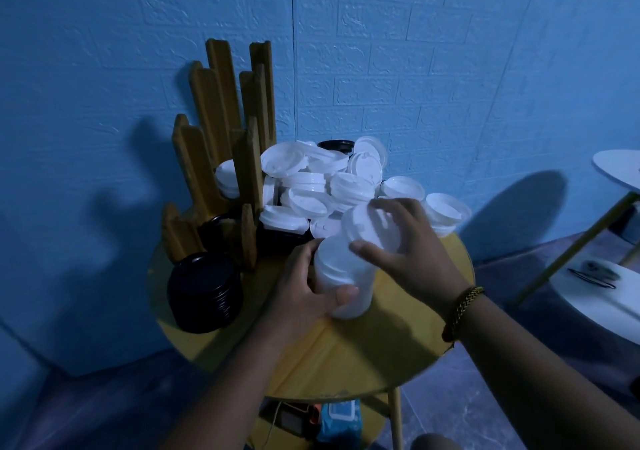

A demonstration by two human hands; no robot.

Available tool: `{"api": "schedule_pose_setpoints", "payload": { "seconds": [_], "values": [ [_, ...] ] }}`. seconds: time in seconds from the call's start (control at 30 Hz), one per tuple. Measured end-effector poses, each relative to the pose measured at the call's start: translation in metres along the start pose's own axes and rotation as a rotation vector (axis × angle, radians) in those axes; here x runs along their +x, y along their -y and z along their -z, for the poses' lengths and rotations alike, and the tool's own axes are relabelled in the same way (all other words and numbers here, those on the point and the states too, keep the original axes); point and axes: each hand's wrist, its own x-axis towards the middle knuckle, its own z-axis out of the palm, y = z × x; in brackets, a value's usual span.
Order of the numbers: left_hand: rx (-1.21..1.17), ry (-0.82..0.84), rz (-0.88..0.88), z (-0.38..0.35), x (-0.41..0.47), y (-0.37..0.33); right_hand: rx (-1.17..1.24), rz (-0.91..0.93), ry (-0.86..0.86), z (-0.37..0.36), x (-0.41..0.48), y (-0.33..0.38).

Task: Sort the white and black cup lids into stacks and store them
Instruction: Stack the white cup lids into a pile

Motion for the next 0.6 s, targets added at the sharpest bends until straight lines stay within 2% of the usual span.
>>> {"api": "schedule_pose_setpoints", "payload": {
  "seconds": [0.2,0.3,0.47,0.6],
  "values": [
    [-0.053,0.018,0.045,-0.001,-0.002,-0.003,-0.185,0.047,0.214,-0.023,-0.007,0.023],
    [-0.069,-0.007,0.072,-0.001,0.0,0.001,-0.168,0.053,0.221,-0.023,-0.008,0.021],
    [-0.041,-0.016,0.065,-0.003,0.001,0.001,-0.177,-0.055,0.193,-0.025,-0.007,0.026],
    [0.011,-0.018,0.075,-0.001,0.001,0.0,-0.321,-0.095,0.111,-0.035,-0.011,0.036]
  ]
}}
